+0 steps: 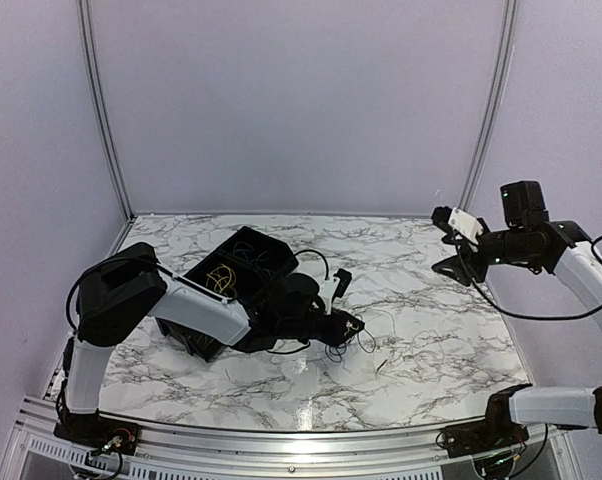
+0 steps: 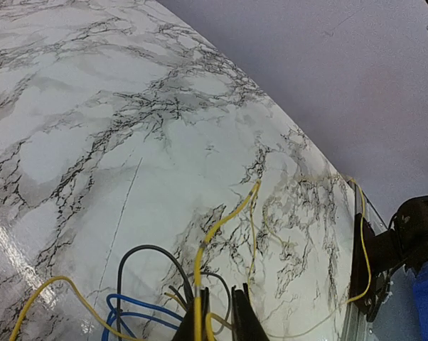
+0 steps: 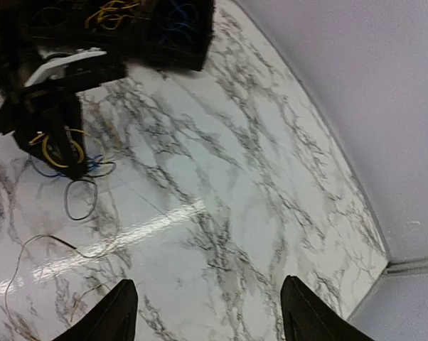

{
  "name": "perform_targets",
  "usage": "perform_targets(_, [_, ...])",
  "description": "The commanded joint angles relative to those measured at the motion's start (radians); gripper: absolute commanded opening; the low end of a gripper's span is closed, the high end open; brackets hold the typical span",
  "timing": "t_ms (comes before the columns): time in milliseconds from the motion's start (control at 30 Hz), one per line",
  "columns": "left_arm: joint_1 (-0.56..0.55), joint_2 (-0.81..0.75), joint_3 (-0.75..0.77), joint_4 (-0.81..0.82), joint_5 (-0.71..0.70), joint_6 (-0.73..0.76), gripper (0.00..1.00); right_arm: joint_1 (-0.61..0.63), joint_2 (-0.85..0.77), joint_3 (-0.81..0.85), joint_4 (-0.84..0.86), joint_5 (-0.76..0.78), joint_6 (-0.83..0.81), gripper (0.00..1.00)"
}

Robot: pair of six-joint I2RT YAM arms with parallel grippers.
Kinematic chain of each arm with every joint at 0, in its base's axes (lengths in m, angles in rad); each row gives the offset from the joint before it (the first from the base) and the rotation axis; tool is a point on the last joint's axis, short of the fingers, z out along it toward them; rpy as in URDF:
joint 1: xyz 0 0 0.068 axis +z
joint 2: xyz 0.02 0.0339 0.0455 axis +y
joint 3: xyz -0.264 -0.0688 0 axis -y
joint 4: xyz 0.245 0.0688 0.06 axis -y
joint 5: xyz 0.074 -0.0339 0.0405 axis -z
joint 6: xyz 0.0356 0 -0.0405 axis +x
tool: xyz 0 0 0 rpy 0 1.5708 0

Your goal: Untangle the cables

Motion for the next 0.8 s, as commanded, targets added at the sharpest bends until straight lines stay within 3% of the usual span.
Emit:
perform_targets(0, [0.006, 0.023, 0.023, 0.009, 0.021, -0.019, 0.13, 0.135, -0.020, -0.022, -0.230, -0.109, -0.185, 0.66])
perform_targets(167, [0.009, 0.025, 0.020, 0.007, 0.019, -0.034, 0.14, 0.287, -0.015, -0.046, -0.334, -0.065, -0.352, 0.66])
perform_targets(367, [0.013, 0.029, 0.019, 0.007, 0.017, -0.048, 0.14, 0.498, -0.004, -0.105, -0.351, 0.002, -0.343, 0.68])
perform_targets(500, [0.013, 0.032, 0.015, 0.007, 0.014, -0.062, 0.15, 0.616, -0.035, -0.195, -0.114, 0.113, -0.202, 0.58])
perform_targets(567, [0.013, 0.029, 0.011, 0.007, 0.014, -0.065, 0.15, 0.618, -0.021, -0.206, 0.007, 0.169, -0.055, 0.52])
perform_targets(667, [0.013, 0.024, 0.004, 0.007, 0.014, -0.067, 0.15, 0.603, 0.028, -0.170, 0.040, 0.172, 0.098, 0.40])
perform_targets(767, [0.013, 0.017, -0.004, 0.007, 0.015, -0.067, 0.15, 0.550, -0.027, -0.188, 0.130, 0.170, 0.295, 0.45])
